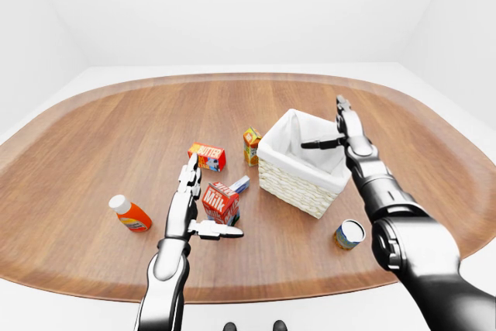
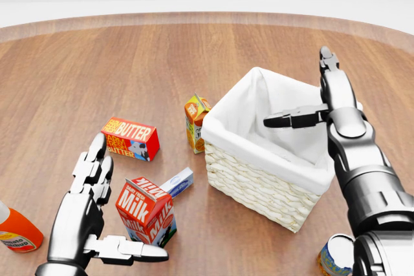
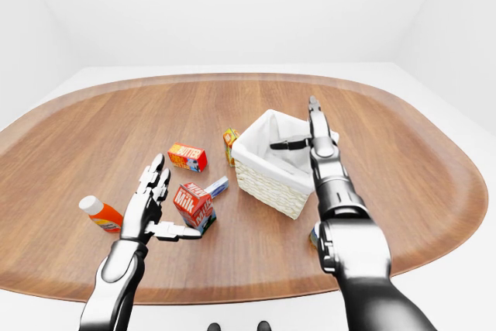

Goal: Pick up the tomato sauce, and put it in the basket.

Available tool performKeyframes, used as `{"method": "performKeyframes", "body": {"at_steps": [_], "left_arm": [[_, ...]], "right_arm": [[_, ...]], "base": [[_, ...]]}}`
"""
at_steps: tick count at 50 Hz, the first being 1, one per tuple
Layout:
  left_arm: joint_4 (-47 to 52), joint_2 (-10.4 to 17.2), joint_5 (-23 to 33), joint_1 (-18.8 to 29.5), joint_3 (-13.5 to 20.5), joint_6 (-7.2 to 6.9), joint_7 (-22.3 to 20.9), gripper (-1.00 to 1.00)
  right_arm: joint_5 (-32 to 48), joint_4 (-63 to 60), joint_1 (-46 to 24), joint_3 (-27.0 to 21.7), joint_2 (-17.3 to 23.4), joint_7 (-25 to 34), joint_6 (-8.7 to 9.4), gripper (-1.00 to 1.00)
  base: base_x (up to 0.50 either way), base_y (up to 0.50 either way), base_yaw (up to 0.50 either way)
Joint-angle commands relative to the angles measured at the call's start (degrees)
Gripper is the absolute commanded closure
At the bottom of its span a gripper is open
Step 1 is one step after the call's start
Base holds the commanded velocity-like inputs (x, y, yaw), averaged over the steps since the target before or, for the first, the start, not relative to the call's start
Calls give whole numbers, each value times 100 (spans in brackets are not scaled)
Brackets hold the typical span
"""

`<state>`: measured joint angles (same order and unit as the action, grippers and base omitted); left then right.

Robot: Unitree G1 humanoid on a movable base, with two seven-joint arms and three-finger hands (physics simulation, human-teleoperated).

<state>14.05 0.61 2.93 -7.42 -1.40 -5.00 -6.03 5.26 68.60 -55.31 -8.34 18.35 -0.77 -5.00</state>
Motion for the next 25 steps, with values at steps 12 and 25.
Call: {"method": "performKeyframes", "body": {"at_steps": [12, 25], "left_arm": [[-49, -2, -9, 24, 9, 0, 10, -100], [-6, -2, -33, 20, 23, 0, 14, -100]], "right_arm": [[-415, -5146, 1809, -37, -250, 625, 1000, -100], [-680, -8602, 3012, -266, -452, 903, 1000, -100]], "base": [[0, 0, 0], [0, 0, 0]]}}
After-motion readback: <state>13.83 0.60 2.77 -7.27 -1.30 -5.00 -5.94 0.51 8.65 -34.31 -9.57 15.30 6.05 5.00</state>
